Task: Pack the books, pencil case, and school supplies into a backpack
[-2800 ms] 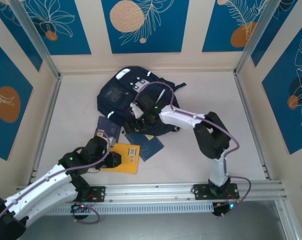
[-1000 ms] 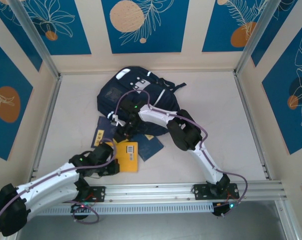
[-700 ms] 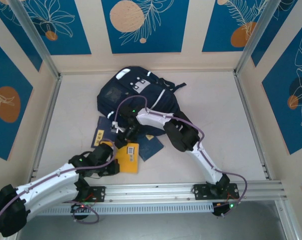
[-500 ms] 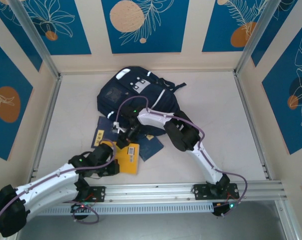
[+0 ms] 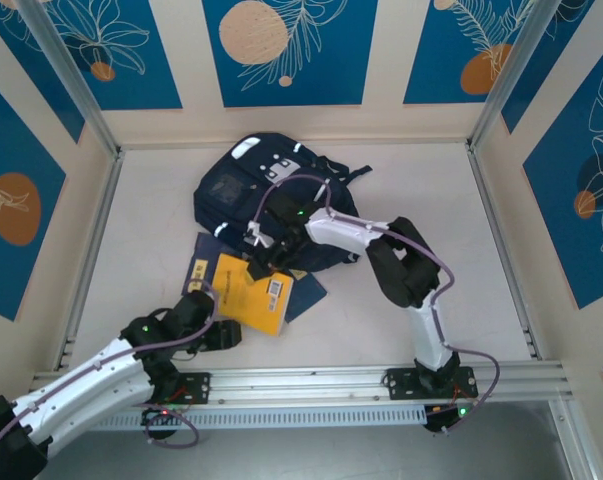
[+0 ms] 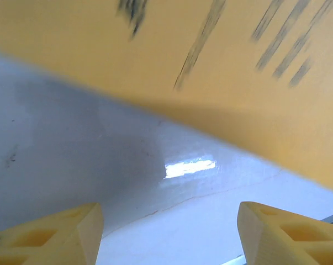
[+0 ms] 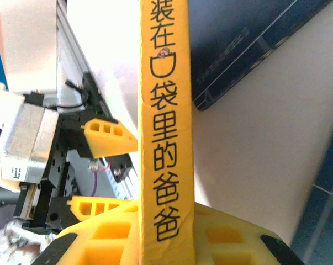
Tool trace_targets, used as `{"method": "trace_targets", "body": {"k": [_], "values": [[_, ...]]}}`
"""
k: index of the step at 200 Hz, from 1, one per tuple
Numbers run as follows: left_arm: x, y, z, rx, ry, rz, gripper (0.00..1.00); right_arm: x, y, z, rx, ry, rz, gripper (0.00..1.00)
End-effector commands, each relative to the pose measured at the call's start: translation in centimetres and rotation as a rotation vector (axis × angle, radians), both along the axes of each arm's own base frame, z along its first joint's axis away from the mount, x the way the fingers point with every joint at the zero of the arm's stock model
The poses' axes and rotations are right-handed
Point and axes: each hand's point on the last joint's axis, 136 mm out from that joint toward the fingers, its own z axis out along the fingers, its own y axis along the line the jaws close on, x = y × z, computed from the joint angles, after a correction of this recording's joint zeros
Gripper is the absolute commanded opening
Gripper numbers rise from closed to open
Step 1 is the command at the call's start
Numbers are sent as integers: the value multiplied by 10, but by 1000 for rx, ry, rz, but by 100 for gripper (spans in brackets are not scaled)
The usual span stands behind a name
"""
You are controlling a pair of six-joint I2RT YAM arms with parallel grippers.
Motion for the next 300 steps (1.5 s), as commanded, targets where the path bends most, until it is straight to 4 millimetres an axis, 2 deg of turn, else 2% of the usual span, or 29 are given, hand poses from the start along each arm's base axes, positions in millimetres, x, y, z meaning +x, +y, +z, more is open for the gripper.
{"method": "trace_targets", "body": {"k": [1,29,44,60,80,117,156,184,221,243,275,287,300], "values": [[18,-7,53,-19,-113,-17,69,11,-9,36,38,-94,-82,0],[33,-17,108,-100,-223,-4,83,22,-32,69,92,-164,-203,0],[41,-25,136,-165,-288,-4,86,24,-44,91,159,-178,-261,0],[52,-33,159,-228,-335,14,90,23,-56,113,240,-191,-317,0],[66,-42,177,-291,-338,46,93,16,-69,138,346,-197,-371,0],[90,-62,195,-402,-315,65,100,2,-90,175,502,-193,-440,0],[110,-82,215,-517,-315,47,100,-16,-103,202,633,-169,-460,0],[114,-96,224,-585,-305,20,100,-25,-113,216,698,-161,-488,0],[115,-105,237,-652,-317,-5,100,-28,-123,233,793,-138,-534,0],[115,-106,242,-666,-321,-13,100,-29,-128,240,815,-134,-553,0],[114,-114,251,-732,-306,-26,100,-28,-127,237,815,-90,-556,0],[113,-118,256,-764,-301,-38,97,-26,-126,234,808,-79,-562,0],[111,-120,264,-793,-312,-56,87,-25,-126,228,790,-79,-566,0]]}}
